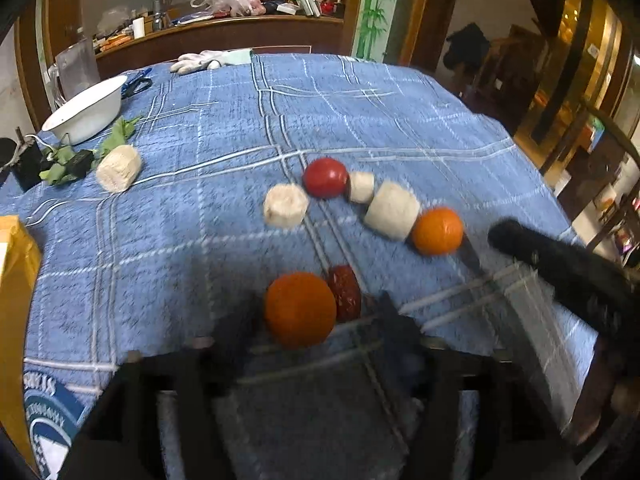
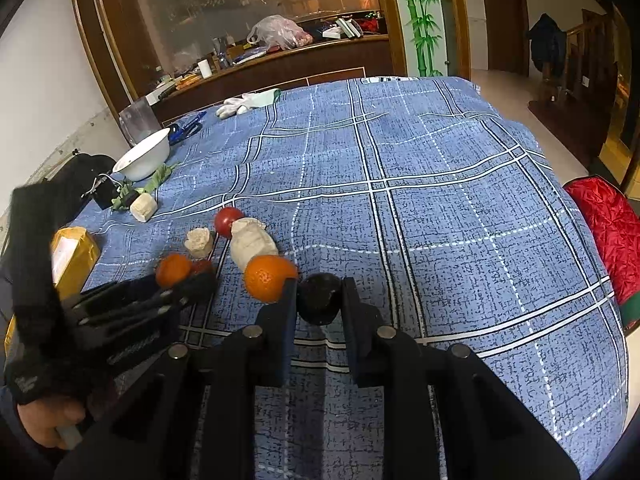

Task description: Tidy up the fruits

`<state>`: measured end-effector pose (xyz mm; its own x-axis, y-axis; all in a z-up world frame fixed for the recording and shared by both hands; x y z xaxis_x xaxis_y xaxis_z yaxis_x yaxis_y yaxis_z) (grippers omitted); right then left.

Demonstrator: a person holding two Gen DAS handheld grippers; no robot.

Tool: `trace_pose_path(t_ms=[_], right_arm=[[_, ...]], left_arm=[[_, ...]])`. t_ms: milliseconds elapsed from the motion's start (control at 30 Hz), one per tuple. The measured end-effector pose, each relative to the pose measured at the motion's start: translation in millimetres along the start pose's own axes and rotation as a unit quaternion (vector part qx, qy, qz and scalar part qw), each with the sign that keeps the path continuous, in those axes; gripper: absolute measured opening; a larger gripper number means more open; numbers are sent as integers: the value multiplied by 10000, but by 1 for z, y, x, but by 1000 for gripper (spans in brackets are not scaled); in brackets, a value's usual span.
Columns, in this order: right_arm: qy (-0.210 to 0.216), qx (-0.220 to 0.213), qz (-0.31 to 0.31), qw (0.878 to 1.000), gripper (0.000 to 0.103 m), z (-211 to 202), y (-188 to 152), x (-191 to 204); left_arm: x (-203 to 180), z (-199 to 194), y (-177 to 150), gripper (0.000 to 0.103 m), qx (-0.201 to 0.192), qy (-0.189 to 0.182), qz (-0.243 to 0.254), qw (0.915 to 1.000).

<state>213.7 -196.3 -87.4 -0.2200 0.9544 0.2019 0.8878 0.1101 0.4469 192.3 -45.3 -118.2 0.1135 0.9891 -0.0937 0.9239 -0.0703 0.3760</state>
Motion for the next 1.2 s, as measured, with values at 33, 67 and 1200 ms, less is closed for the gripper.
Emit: trace_pose_path(t_ms=[33, 67, 1200], right_arm=[[-6, 6, 1, 10000, 22, 1, 0, 0], [-4, 28, 8, 10000, 22, 2, -1, 0], [-86, 168, -315, 9993, 23, 5, -9, 28]], left_arm=[[3, -2, -1, 79, -54, 22, -42, 10000], [6, -6, -2, 79, -131, -27, -58, 9999], [45, -63, -64, 29, -493, 307, -386, 9976]])
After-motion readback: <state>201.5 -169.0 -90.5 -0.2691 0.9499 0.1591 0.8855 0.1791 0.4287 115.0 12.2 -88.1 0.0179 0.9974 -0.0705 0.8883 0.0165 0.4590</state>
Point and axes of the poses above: each gripper's, at about its wrist camera, not at the fingertips, and z roughly the way its jaws point, x to its left, y to its top, the point moved 8 cm from there along z, roughly the way its jaws point, and after that the axes turned 15 degrees about x, right-handed, at the moved point
